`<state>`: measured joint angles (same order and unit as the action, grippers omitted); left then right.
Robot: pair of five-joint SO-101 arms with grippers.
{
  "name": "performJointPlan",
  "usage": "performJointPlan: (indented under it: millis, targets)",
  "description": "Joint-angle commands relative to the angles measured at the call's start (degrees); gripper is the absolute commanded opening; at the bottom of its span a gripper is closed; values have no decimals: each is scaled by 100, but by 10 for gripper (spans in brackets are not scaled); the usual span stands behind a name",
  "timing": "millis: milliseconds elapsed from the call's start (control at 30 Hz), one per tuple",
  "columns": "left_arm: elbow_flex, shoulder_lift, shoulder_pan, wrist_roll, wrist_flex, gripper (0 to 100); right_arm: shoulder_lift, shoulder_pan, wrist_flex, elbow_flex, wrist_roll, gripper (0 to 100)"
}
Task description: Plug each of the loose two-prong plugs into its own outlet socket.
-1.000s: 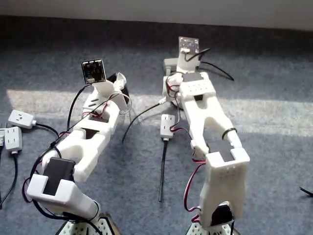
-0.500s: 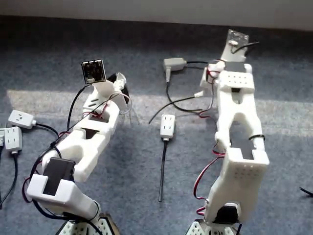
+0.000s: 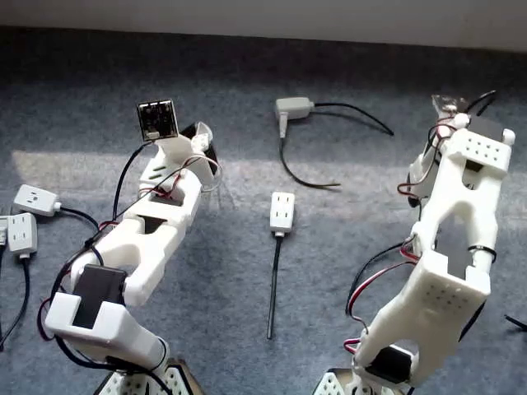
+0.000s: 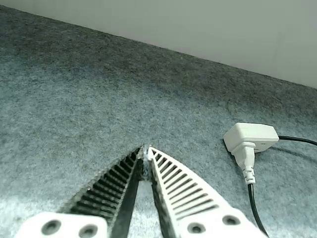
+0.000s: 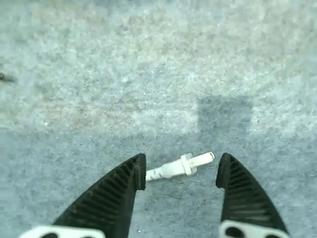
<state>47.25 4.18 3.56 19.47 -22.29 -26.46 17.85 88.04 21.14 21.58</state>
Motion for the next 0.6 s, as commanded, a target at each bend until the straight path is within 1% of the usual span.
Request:
performJointPlan:
  millis: [0,67,167,233,300,433,467,500,567]
  targets:
    - [-189,-22,40,9,18,6,127,-22,57,330,1134,242]
    - [-189,-22,31,9,18,6,127,-40,75,497,1451,242]
    - [-189,-22,40,9,18,6,127,84,110,734,1662,242]
    - [-189,-22,40,9,18,6,127,215,119,840,2057,242]
    - [-189,-22,40,9,26,6,127,365,119,866,3024,242]
    - [-189,-22,48,9,26,6,127,787,330,875,5723,242]
    - [-189,-22,48,9,26,6,127,857,453,875,6286,242]
    - [-189,-22,48,9,26,6,127,875,602,875,6585,242]
    - [-189,-22,48,9,26,6,127,848,910,857,6840,242]
